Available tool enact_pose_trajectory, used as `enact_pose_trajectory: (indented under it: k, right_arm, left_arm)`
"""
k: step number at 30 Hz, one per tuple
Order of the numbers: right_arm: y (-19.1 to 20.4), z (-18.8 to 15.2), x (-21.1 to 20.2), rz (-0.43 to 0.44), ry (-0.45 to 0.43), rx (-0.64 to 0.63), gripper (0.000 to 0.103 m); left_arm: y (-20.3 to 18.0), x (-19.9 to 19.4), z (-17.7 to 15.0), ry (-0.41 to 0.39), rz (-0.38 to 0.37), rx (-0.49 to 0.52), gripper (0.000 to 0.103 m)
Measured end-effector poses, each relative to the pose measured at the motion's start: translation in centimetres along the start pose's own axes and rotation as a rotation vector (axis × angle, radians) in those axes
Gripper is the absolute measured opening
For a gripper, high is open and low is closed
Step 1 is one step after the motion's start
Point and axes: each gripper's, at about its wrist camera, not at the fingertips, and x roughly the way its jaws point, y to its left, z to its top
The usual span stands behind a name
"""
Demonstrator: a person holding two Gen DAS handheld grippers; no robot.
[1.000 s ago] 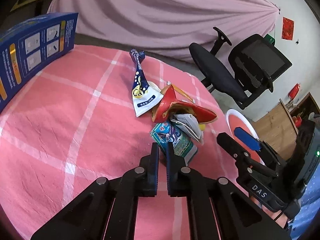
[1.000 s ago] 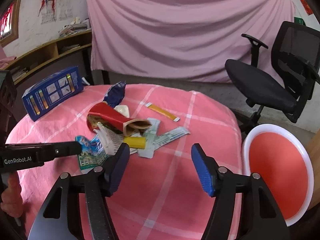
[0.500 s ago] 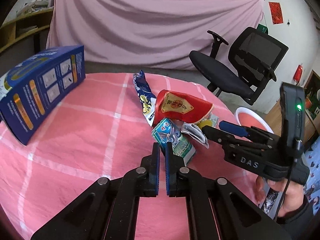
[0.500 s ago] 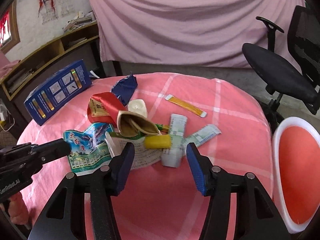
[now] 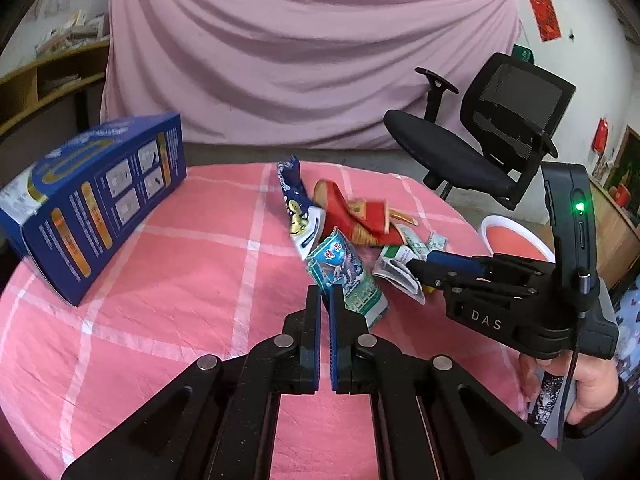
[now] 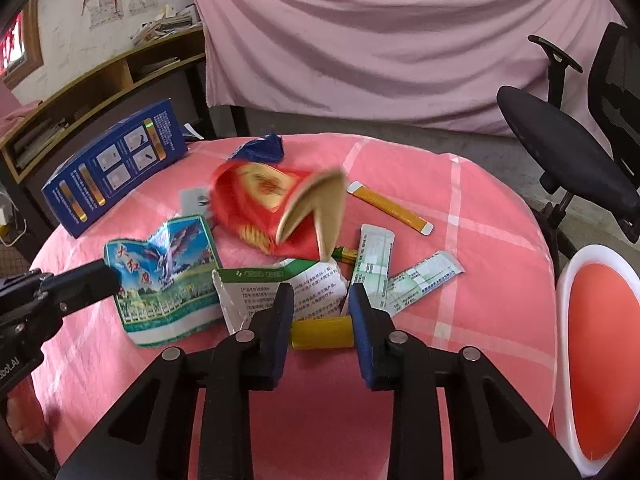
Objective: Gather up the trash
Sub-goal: 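Grasp green medicine packet with left gripper while right grasps yellow tube, then carry both items over the orange bucket and open both grippers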
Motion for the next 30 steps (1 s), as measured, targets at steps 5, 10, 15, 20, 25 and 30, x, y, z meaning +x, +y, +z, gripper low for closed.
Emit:
enact_pose_trajectory:
  k: [5, 10, 15, 20, 25, 30]
  right_arm:
    - [0.1, -0.8, -1.3, 0.006, -0.033, 0.005, 0.026]
    - [0.0, -1.4, -3.0, 0.019, -0.103, 0.011, 0.026]
    - [0.4, -1.8, -6.0, 0.016, -0.267, -0.008, 0.026]
    - [0.3, -2.1, -9.2, -0.005, -0.448, -0.012, 0.026]
    - [-0.6, -2.4, -12.7, -0.083, -0.633, -0.004, 0.026]
    - [-2.5, -2.7, -16.1, -0.174, -0.787, 0.018, 0.026]
  left_arm:
    - [-0.9, -1.2, -0.5, -0.039, 0.005, 0.051, 0.0]
    - [-1.8, -2.1, -1.0, -0.084, 0.018, 0.092, 0.0]
    - [-2.5, -3.1, -0.8, -0.162, 0.034, 0.13, 0.0]
    - [-4.2, -4.5, 0.1, -0.276, 0.03, 0.19, 0.0]
    - [-6.7, -5.5, 1.5, -0.404, -0.007, 0.269, 0.0]
    - [-10.4, -5.8, 2.9, -0.541, -0.074, 0.358, 0.0]
